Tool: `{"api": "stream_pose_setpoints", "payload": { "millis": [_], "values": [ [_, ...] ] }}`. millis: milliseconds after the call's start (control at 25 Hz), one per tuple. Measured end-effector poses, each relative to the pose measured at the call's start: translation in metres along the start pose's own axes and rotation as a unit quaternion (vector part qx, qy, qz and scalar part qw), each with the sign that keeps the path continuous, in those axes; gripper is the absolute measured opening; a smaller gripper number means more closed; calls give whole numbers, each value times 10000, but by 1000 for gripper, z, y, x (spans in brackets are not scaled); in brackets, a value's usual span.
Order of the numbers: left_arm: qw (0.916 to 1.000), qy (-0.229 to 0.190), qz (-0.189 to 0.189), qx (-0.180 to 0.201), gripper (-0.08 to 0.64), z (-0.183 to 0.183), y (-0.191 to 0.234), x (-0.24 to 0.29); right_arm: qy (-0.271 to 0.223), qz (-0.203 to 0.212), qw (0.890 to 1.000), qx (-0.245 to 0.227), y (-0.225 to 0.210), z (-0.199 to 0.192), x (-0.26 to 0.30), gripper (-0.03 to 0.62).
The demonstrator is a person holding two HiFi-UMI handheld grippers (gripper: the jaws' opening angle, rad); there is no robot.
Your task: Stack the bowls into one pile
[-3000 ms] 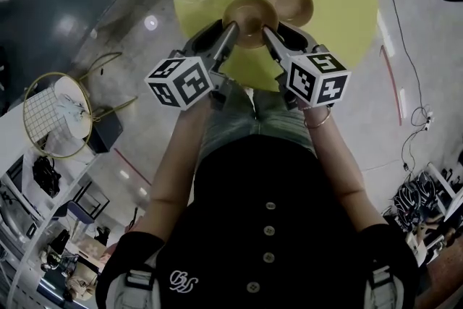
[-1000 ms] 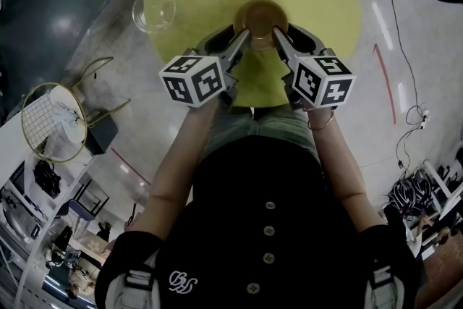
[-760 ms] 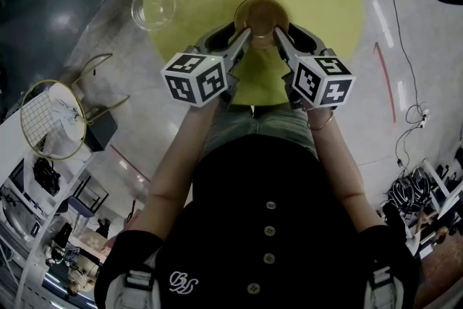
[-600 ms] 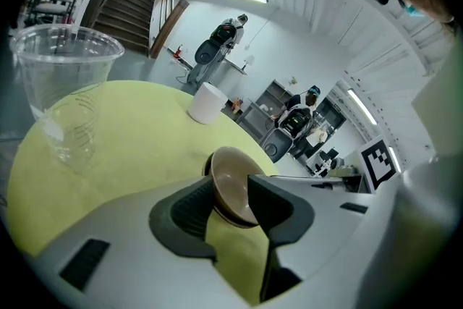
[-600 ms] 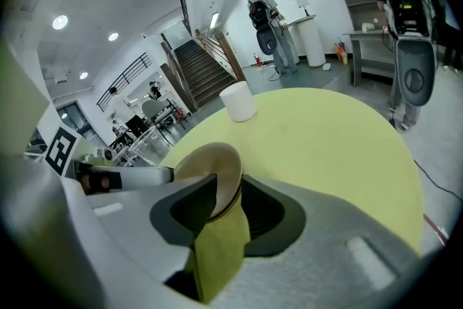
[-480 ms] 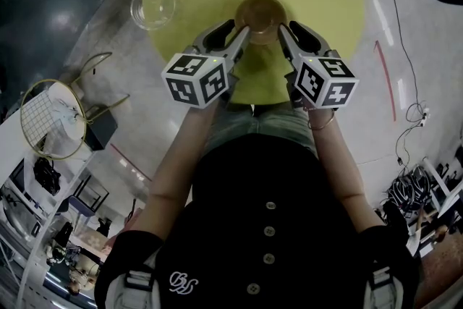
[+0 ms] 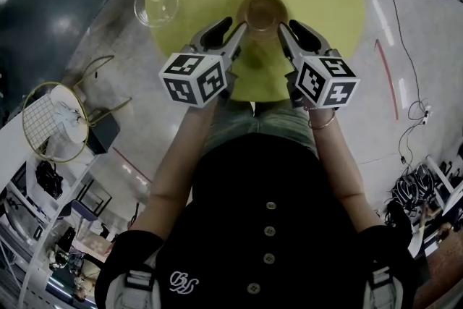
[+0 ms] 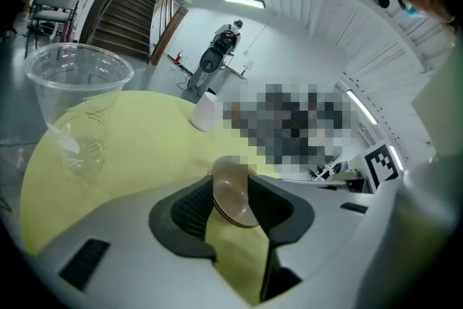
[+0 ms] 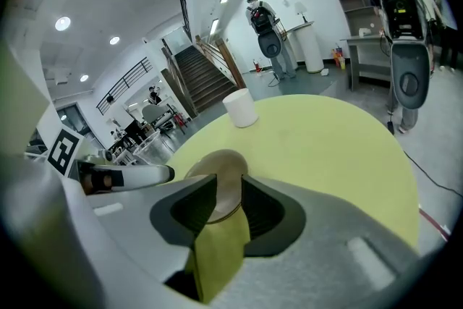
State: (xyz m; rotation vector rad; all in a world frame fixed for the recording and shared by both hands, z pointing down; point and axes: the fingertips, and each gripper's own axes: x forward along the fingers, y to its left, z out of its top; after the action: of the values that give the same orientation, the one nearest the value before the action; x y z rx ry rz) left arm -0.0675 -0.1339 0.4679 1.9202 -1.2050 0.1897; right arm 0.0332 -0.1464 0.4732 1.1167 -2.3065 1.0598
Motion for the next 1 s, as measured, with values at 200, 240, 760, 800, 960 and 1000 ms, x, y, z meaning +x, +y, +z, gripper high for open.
{"api": "stream_pose_setpoints", "payload": {
  "millis": [200, 240, 760, 800, 960, 1000],
  "values": [
    [9999, -107, -99, 66, 137, 3, -3, -10, -197, -41, 9998, -1, 7, -1, -10, 100],
    [9998, -126, -132, 77, 137, 3, -5, -12, -247, -53, 9997, 4, 8, -1, -13, 100],
    [9957, -261, -667, 590, 137, 4, -31, -56, -804, -255, 9964, -87, 45, -4, -50, 100],
    [9951, -281, -706, 627, 137, 5, -34, -59, -845, -278, 9960, -110, 48, -3, -53, 100],
    [9921, -411, -873, 797, 137, 10, -45, -74, -1035, -393, 9937, -193, 56, -1, -67, 100],
    [9912, -455, -910, 842, 137, 11, -47, -78, -1083, -404, 9931, -220, 59, 0, -70, 100]
  ]
}}
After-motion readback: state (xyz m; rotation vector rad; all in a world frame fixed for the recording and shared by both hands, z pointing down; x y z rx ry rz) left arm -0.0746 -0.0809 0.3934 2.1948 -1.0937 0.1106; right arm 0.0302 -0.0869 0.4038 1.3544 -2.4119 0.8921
